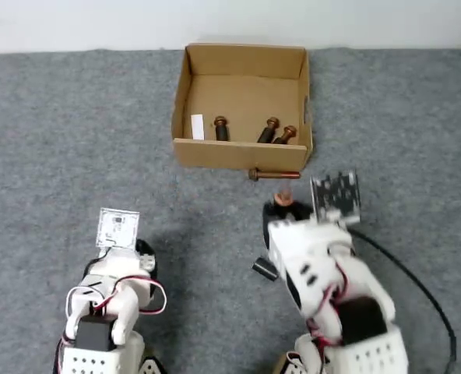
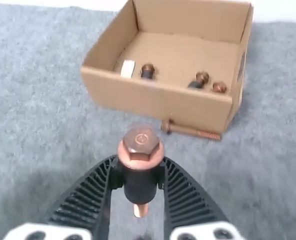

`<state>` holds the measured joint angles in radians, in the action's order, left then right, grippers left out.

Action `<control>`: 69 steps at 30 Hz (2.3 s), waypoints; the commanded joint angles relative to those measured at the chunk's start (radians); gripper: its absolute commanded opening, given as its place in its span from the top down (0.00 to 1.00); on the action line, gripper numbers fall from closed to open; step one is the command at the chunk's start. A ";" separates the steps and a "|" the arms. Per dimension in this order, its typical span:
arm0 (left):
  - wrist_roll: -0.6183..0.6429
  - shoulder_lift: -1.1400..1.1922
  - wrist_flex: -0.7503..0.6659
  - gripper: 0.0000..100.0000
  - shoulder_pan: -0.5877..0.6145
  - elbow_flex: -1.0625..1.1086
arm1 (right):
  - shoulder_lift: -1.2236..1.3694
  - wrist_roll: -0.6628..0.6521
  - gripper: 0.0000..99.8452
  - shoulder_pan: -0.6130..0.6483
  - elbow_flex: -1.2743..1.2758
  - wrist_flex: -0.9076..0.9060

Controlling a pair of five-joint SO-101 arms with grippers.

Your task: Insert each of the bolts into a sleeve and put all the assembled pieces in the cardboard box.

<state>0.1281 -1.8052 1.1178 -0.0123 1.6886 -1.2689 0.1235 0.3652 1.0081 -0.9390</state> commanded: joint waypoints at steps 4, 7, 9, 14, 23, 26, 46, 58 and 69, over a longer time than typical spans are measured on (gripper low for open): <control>-0.003 -0.002 -0.034 1.00 0.012 -0.005 | 0.455 0.011 0.99 -0.012 -0.318 0.269; -0.008 -0.002 -0.032 1.00 0.014 -0.005 | 0.657 0.011 0.99 -0.012 -0.451 0.364; -0.009 0.000 -0.031 1.00 0.014 -0.005 | 0.785 0.011 0.99 -0.012 -0.539 0.412; -0.009 0.003 -0.031 1.00 0.014 -0.004 | 1.072 0.011 0.99 -0.012 -0.778 0.446; -0.011 0.005 -0.015 1.00 0.015 -0.004 | 1.488 0.005 0.99 -0.045 -1.109 0.435; -0.011 0.005 -0.015 1.00 0.015 -0.004 | 1.583 0.005 0.99 -0.048 -1.152 0.392; -0.008 0.005 -0.012 1.00 0.015 -0.004 | 1.742 0.005 0.85 -0.044 -1.166 0.102; -0.006 0.005 -0.017 1.00 0.043 -0.004 | 1.422 0.005 0.99 -0.042 -1.165 -0.027; -0.005 0.003 -0.017 1.00 0.058 -0.004 | 1.219 0.005 0.99 -0.036 -1.162 -0.538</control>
<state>0.1266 -1.7990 1.1116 0.0368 1.6886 0.0245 0.1266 0.3284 -0.1366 -1.3426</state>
